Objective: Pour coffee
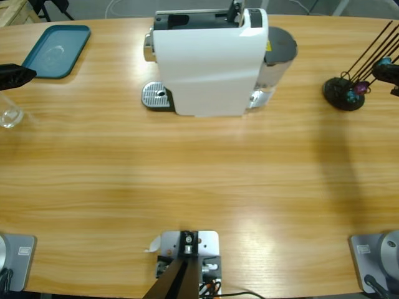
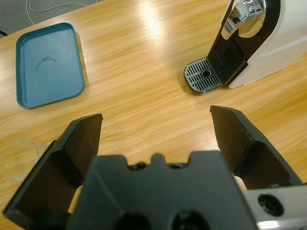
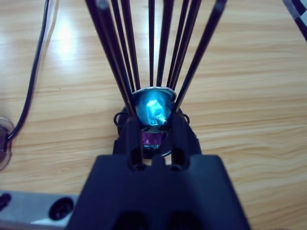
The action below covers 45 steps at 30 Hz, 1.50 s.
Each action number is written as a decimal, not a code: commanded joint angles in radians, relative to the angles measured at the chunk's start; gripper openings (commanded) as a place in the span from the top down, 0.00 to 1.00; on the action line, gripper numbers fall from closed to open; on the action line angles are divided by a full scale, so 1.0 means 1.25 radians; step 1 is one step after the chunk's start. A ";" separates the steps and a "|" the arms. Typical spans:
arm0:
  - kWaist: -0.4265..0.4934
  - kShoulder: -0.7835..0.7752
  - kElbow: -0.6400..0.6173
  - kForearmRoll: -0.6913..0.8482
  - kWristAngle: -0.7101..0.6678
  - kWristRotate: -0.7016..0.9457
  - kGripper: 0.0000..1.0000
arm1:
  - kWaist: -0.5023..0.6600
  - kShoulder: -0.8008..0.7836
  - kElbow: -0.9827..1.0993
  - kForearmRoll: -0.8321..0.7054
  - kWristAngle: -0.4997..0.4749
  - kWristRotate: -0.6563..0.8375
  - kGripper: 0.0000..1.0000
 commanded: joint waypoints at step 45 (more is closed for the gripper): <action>-0.017 -0.016 0.092 -0.022 -0.008 0.009 0.03 | 0.671 0.301 -0.865 0.588 0.247 -0.404 0.91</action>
